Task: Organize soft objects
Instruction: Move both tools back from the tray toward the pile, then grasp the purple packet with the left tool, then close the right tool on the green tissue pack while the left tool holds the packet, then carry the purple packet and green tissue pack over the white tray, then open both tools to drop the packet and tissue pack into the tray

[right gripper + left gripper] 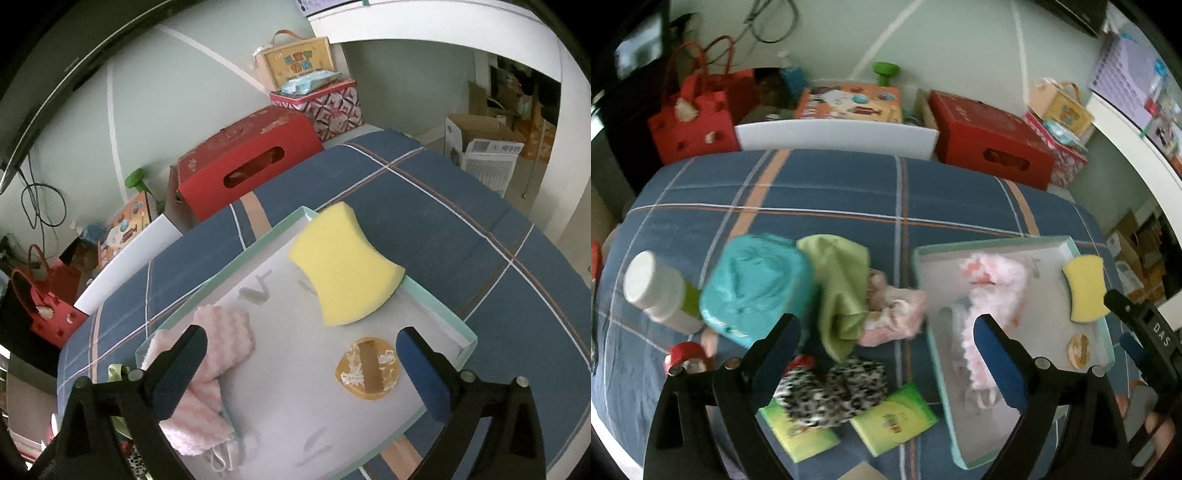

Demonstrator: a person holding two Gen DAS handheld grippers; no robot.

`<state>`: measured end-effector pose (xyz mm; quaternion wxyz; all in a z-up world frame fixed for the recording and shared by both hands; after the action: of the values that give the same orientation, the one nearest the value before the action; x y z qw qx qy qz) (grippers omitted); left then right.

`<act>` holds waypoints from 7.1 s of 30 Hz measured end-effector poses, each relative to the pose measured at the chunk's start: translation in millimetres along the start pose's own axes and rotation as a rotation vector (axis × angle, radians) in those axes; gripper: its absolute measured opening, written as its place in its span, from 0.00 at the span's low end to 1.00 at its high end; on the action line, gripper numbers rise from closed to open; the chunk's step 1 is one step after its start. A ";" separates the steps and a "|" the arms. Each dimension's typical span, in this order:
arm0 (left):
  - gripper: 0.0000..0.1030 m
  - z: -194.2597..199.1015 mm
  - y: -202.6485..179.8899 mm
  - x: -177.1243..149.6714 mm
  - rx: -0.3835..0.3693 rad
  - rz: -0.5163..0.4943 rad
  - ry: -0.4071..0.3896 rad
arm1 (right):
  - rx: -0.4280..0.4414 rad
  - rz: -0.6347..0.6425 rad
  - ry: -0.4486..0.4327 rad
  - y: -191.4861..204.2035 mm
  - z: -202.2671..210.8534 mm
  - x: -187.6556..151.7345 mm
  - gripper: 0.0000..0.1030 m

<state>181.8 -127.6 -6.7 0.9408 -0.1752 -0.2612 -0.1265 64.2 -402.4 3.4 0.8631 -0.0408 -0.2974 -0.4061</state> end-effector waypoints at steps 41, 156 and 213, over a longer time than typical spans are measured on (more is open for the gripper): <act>0.92 38.0 207.9 -121.6 0.191 0.455 0.082 | 0.290 0.505 0.230 157.8 39.0 -159.6 1.00; 0.44 103.9 120.2 -59.0 -0.078 0.207 -0.094 | 0.223 0.548 0.096 137.9 45.9 -118.4 0.64; 0.85 -45.2 -90.7 -49.3 -0.292 -0.226 0.190 | -0.147 0.117 0.070 -2.6 -0.8 -12.5 1.00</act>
<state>131.1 -220.5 -45.5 0.9056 -0.2666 -0.1680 -0.2839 56.6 -395.9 -4.5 0.8899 -0.1072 -0.2336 -0.3769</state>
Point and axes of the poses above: each gripper's, at about its wrist camera, not at the fingertips, and z roughly against the way its jaws point, y to its left, x to its top, the point moved 3 cm from there along -z, roughly the way its jaws point, and after that the axes turned 8 degrees about -x, right-handed, at the moved point
